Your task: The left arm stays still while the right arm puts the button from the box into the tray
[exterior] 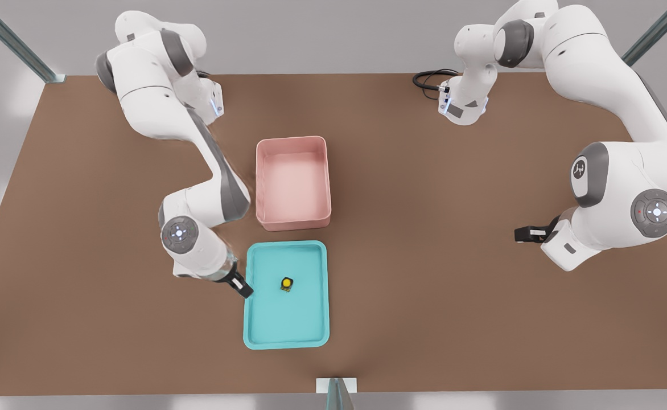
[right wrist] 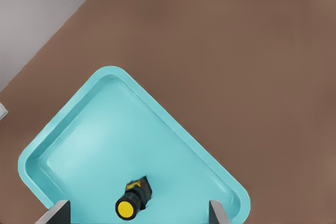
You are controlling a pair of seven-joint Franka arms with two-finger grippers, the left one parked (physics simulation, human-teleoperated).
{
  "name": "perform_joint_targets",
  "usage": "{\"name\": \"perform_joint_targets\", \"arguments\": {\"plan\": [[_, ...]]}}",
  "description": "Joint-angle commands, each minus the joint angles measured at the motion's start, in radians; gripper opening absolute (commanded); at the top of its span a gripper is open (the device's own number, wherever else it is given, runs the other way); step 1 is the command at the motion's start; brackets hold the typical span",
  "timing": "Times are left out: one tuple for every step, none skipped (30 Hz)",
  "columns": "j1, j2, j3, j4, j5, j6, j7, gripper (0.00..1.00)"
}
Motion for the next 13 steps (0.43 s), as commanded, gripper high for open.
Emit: {"name": "perform_joint_targets", "arguments": {"plan": [[-0.045, -0.143, -0.127, -0.147, 0.082, -0.125, -0.799, 1.0], [-0.12, -0.268, -0.138, -0.279, 0.069, -0.178, -1.022, 1.0], [-0.201, -0.346, -0.145, -0.282, 0.023, -0.353, -1.161, 1.0], [-0.206, -0.389, -0.142, -0.379, 0.023, -0.312, -1.168, 1.0], [-0.203, -0.45, -0.138, -0.477, 0.023, -0.235, -1.163, 1.0], [-0.201, -0.446, -0.133, -0.46, 0.023, -0.238, -1.158, 1.0], [-0.201, -0.443, -0.133, -0.453, 0.023, -0.24, -1.152, 1.0], [-0.201, -0.439, -0.132, -0.451, 0.023, -0.238, -1.152, 1.0], [-0.203, -0.421, -0.133, -0.431, 0.023, -0.24, -1.154, 1.0], [-0.201, -0.415, -0.132, -0.421, 0.023, -0.24, -1.155, 1.0], [-0.201, -0.413, -0.132, -0.421, 0.023, -0.243, -1.157, 1.0], [-0.201, -0.413, -0.132, -0.422, 0.023, -0.243, -1.158, 1.0], [-0.201, -0.413, -0.132, -0.422, 0.023, -0.247, -1.16, 1.0]]}}
